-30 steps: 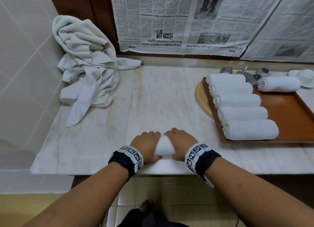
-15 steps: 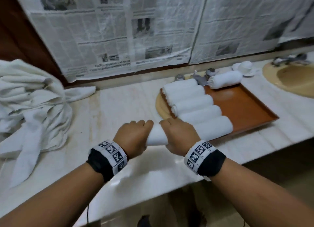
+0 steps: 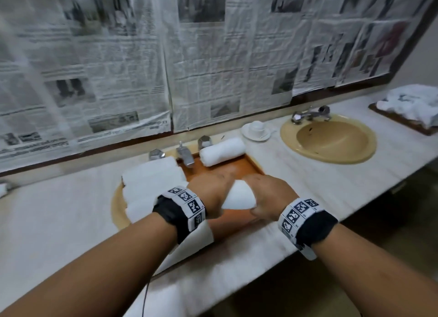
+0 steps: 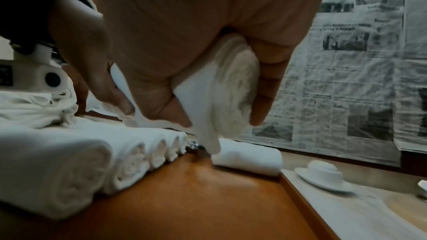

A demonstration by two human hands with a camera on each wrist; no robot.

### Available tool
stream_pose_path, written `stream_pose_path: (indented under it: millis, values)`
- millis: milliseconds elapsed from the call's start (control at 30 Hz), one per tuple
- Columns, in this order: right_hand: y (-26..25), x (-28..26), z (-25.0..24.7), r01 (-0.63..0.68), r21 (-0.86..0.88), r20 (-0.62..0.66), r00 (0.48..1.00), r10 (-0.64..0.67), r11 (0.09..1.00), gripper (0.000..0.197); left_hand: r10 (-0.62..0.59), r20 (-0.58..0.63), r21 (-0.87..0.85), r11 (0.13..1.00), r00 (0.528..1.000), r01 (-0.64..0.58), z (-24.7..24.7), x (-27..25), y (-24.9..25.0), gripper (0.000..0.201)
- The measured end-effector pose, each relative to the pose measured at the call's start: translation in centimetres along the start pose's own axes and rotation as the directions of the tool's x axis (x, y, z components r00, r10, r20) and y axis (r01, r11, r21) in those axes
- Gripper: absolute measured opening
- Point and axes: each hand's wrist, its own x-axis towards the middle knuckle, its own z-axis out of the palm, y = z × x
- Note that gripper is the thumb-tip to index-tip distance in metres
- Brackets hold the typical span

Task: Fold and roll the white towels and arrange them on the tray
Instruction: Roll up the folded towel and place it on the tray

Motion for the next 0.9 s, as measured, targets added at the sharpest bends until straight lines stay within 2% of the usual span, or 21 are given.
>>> stream_pose_path:
  millis: [167, 300, 533, 733, 900]
  values:
    - [4.9, 3.7, 0.8, 0.058, 0.022, 0.087, 0.994, -0.059, 0.998, 0.066, -0.085, 0.108, -0.022, 0.996, 0.991, 0.088, 1.9, 6.0, 0.7, 0.065]
    - [6.6, 9.7, 0.8, 0.092, 0.015, 0.107, 0.99, -0.093, 0.996, 0.068, -0.126, 0.079, -0.034, 0.991, 0.989, 0.129, 2.4, 10.3, -2.0, 0.065]
    - [9.0, 19.6, 2.1, 0.18, -0.162, 0.135, 0.978, -0.159, 0.97, 0.065, -0.239, -0.001, 0.002, 0.971, 0.971, 0.239, 4.4, 16.7, -6.0, 0.054]
    - [10.5, 21.7, 6.2, 0.257, -0.184, 0.235, 0.949, -0.211, 0.949, 0.062, -0.362, 0.074, 0.083, 0.931, 0.929, 0.356, 8.4, 18.6, -4.7, 0.035]
    - [11.6, 21.9, 7.3, 0.308, -0.147, 0.24, 0.933, -0.268, 0.94, 0.048, -0.417, 0.142, 0.148, 0.906, 0.898, 0.397, 10.4, 19.5, -3.5, 0.04]
